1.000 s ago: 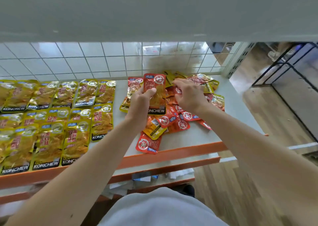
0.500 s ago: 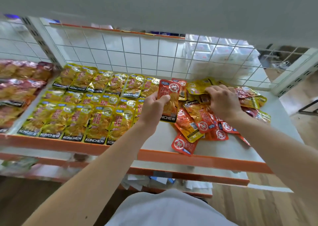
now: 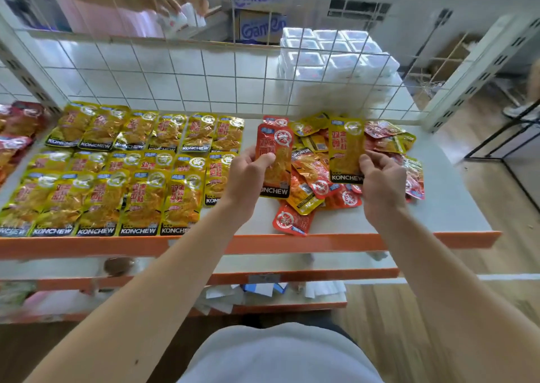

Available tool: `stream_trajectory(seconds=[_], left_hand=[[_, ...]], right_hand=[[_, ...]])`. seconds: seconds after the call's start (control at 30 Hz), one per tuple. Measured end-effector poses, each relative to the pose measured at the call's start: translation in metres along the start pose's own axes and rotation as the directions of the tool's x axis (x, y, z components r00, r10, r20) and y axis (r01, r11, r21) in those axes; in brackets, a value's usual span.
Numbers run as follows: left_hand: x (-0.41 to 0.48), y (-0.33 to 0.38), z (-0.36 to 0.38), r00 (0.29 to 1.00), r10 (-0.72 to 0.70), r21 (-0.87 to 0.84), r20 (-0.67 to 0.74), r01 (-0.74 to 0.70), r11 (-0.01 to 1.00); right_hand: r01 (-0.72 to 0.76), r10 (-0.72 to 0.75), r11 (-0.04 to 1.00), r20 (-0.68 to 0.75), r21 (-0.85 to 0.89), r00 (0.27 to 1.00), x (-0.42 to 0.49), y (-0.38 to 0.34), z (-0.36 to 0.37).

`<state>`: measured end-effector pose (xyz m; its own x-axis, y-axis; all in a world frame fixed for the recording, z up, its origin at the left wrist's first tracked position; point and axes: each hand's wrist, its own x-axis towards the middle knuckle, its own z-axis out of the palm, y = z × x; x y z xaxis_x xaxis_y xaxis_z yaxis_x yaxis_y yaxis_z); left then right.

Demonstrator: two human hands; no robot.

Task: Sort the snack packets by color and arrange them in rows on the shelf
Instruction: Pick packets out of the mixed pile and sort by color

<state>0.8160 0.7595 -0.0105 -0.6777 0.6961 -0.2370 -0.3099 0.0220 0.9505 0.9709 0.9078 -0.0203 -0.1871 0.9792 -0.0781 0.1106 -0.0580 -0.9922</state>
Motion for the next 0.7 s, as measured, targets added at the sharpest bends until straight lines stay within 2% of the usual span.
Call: stream_trajectory(seconds=[0.1, 0.23, 0.3, 0.4, 0.53, 0.7], left_hand=[[-0.009, 0.002, 0.009, 0.999, 0.035, 0.028, -0.026, -0.035, 0.999], [-0.025, 0.004, 0.021, 0.998, 0.018, 0.028, -0.059, -0.016, 0.999], [-0.036, 0.003, 0.026, 0.997, 0.006, 0.037, -0.071, -0.003, 0.999], [-0.056, 0.000, 0.033, 0.996, 0.024, 0.078, -0.083, -0.017, 0.997], [-0.081, -0.006, 0.038, 0.995, 0.040, 0.118, -0.088, -0.030, 0.993], [-0.107, -0.014, 0.040, 0.992, 0.033, 0.081, -0.123, -0.023, 0.996]], right_hand=[[-0.110, 0.091, 0.981, 0.120, 0.157, 0.989, -0.017, 0.000, -0.012], [-0.204, 0.132, 0.938, 0.254, 0.279, 0.958, -0.042, -0.016, -0.028], [-0.232, 0.152, 0.936, 0.289, 0.266, 0.945, -0.054, -0.022, -0.041], [-0.196, 0.133, 0.963, 0.305, 0.184, 0.943, -0.067, -0.026, -0.059], [-0.186, 0.117, 0.966, 0.336, 0.182, 0.935, -0.083, -0.026, -0.072], [-0.213, 0.137, 0.962, 0.373, 0.169, 0.918, -0.099, -0.017, -0.085]])
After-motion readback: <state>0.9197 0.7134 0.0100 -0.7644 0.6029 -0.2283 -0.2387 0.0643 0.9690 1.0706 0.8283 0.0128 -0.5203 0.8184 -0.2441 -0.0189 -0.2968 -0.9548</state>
